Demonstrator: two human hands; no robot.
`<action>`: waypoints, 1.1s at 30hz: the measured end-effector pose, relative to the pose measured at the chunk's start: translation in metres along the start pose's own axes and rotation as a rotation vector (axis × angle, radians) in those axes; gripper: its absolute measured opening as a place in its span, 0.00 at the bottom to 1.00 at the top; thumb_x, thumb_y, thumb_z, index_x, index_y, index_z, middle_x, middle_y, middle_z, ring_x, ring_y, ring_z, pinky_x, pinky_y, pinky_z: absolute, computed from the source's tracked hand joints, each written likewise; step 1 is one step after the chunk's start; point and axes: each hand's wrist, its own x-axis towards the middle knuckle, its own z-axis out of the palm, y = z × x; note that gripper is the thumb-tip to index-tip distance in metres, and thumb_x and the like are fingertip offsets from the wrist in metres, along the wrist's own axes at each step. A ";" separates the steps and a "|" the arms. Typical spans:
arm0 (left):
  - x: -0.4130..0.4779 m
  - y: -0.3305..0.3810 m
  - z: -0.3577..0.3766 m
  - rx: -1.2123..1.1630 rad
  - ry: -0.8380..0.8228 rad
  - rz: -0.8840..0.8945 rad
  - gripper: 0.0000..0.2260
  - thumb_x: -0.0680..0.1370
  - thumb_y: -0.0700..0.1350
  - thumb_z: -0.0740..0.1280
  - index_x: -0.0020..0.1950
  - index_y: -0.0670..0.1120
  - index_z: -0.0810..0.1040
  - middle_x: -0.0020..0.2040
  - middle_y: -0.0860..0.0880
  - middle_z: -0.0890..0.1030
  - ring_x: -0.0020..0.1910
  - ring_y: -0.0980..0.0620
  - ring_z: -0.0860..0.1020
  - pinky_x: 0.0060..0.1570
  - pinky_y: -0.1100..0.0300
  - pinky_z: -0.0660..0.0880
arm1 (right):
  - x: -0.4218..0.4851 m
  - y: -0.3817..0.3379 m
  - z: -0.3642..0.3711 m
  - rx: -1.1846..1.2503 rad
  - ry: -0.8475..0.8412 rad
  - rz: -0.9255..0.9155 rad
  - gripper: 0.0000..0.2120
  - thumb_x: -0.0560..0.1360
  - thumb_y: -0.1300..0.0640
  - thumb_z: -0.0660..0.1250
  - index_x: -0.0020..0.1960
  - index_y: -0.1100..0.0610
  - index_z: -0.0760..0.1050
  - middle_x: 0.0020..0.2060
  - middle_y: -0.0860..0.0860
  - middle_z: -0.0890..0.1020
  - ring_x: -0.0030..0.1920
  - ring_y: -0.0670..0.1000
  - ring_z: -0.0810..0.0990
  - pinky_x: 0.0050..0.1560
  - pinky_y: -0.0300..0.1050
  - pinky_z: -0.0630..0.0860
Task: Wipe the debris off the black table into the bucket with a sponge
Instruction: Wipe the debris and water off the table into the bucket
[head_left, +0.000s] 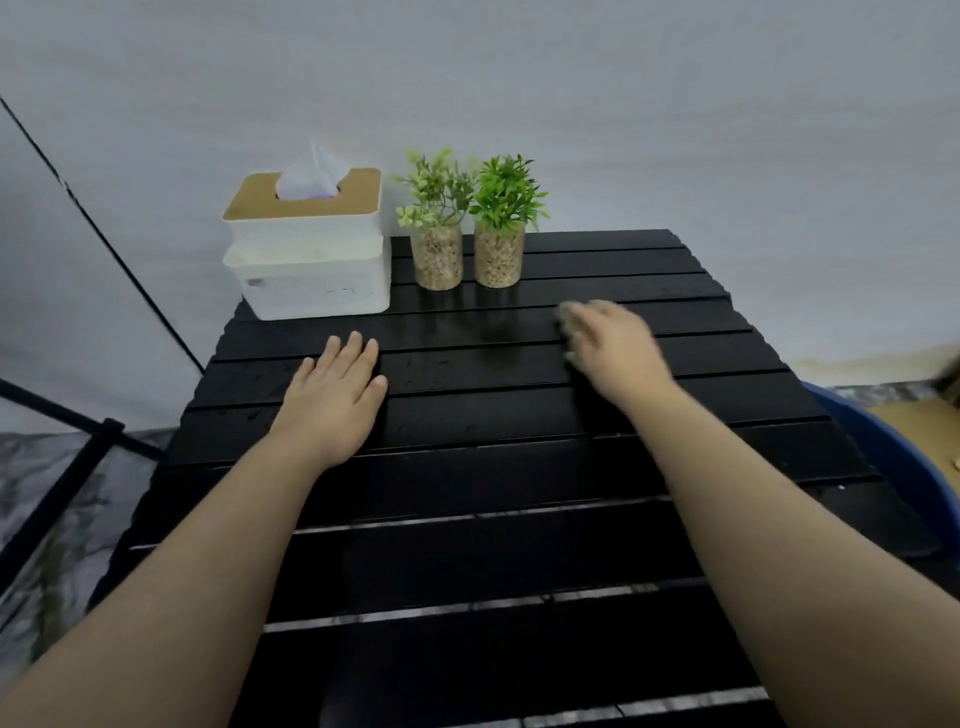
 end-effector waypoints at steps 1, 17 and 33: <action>-0.001 -0.004 -0.004 -0.010 0.006 0.006 0.24 0.81 0.53 0.45 0.76 0.50 0.46 0.77 0.52 0.45 0.76 0.53 0.42 0.73 0.54 0.41 | -0.002 0.007 -0.004 -0.006 0.059 0.116 0.19 0.76 0.60 0.62 0.66 0.58 0.70 0.65 0.61 0.72 0.65 0.61 0.68 0.65 0.53 0.68; -0.061 -0.101 -0.042 -0.147 0.140 -0.102 0.23 0.81 0.50 0.50 0.75 0.49 0.51 0.77 0.52 0.49 0.75 0.55 0.44 0.71 0.61 0.41 | -0.008 -0.149 0.059 0.016 -0.161 -0.195 0.22 0.78 0.54 0.58 0.71 0.52 0.61 0.72 0.55 0.63 0.72 0.57 0.57 0.70 0.57 0.59; -0.154 -0.097 -0.021 -0.205 0.080 0.025 0.22 0.80 0.55 0.46 0.70 0.59 0.38 0.71 0.65 0.38 0.68 0.69 0.32 0.68 0.70 0.34 | 0.002 -0.226 0.097 0.034 -0.019 -0.190 0.17 0.75 0.61 0.60 0.64 0.56 0.71 0.61 0.55 0.74 0.61 0.58 0.69 0.58 0.51 0.69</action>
